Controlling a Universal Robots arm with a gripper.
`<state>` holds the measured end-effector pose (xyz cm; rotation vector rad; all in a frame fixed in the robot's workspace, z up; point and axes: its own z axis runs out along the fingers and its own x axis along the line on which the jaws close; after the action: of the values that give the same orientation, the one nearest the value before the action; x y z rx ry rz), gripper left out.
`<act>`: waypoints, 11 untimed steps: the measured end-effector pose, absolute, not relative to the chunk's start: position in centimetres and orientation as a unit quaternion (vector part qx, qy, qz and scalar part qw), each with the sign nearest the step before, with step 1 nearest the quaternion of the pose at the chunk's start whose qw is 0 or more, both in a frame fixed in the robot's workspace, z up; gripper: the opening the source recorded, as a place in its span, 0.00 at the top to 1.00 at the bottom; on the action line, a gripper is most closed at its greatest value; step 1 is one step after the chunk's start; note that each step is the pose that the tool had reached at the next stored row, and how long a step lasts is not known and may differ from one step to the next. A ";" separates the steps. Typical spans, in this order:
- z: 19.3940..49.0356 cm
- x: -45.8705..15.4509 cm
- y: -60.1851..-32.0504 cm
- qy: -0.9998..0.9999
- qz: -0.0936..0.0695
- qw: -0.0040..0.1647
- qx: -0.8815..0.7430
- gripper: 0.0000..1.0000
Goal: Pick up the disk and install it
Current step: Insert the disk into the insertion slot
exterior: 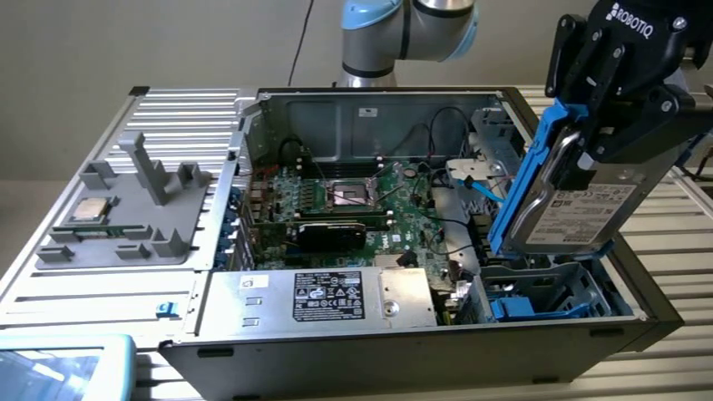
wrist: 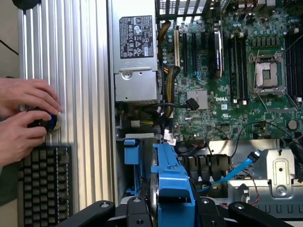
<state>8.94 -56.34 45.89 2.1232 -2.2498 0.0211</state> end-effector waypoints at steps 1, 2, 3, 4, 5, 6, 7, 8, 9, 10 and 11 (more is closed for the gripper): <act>45.9 8.9 -56.3 -0.727 0.007 0.024 0.686 0.63; 45.9 8.9 -56.3 -0.727 0.007 0.024 0.686 0.63; 45.8 8.9 -56.3 -0.727 0.007 0.024 0.686 0.63; 45.8 8.9 -56.3 -0.727 0.007 0.024 0.686 0.63; 45.7 8.9 -56.3 -0.727 0.007 0.024 0.686 0.63; 45.7 8.9 -56.3 -0.727 0.007 0.024 0.686 0.63; 45.6 8.9 -56.3 -0.727 0.007 0.024 0.686 0.63; 45.6 8.9 -56.3 -0.727 0.007 0.024 0.686 0.63; 45.6 8.9 -56.3 -0.726 0.008 0.024 0.687 0.63; 45.6 8.9 -56.4 -0.726 0.008 0.025 0.687 0.63; 45.5 8.8 -56.4 -0.726 0.008 0.025 0.687 0.63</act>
<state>8.85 -56.41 45.53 2.1257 -2.2455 0.0244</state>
